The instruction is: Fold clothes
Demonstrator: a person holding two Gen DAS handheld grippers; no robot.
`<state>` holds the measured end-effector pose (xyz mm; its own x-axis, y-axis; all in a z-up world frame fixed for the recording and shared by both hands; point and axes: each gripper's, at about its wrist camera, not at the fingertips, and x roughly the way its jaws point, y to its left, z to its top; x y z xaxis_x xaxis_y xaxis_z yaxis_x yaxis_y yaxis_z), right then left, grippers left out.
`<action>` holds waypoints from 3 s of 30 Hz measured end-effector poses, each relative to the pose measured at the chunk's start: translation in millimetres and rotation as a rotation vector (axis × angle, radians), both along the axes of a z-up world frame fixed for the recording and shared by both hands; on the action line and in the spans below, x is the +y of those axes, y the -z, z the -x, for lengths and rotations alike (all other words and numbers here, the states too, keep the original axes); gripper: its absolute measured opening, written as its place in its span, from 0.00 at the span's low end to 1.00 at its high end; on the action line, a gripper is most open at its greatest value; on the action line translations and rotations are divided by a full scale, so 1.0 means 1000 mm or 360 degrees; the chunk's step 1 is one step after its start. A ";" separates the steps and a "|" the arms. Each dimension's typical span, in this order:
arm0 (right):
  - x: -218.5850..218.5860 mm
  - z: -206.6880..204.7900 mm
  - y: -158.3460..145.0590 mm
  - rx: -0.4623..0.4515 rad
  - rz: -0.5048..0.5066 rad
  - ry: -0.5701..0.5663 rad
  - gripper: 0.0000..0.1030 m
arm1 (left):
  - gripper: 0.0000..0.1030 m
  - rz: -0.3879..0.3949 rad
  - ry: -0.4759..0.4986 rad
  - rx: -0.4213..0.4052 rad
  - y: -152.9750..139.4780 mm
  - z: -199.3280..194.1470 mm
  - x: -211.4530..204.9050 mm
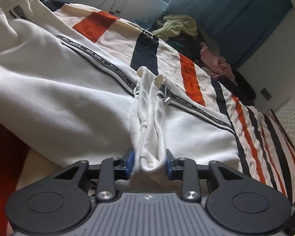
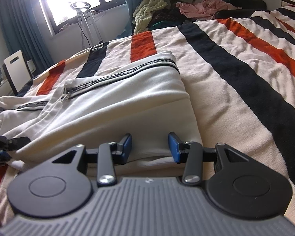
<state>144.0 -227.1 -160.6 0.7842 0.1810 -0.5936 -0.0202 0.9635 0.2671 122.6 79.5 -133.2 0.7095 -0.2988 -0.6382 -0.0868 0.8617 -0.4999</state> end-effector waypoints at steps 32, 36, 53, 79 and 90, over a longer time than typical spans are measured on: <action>-0.005 0.004 -0.003 0.0017 -0.0056 0.0019 0.42 | 0.92 0.0662 -0.1058 0.0090 -0.006 0.050 0.209; -0.003 0.004 -0.003 0.0011 -0.0031 0.0019 0.42 | 0.88 0.0510 -0.1102 0.0037 -0.015 0.053 0.212; 0.002 0.007 -0.002 -0.0022 0.0038 0.0016 0.42 | 0.67 0.0308 -0.1220 -0.0024 0.009 0.006 0.249; 0.002 0.012 0.000 -0.0066 0.0031 0.0012 0.43 | 0.15 -0.0737 -0.0847 -0.1058 -0.128 0.008 0.057; -0.049 0.029 -0.018 -0.0095 -0.0330 0.0308 0.45 | 0.15 -0.0761 -0.0455 -0.1280 -0.152 0.002 -0.168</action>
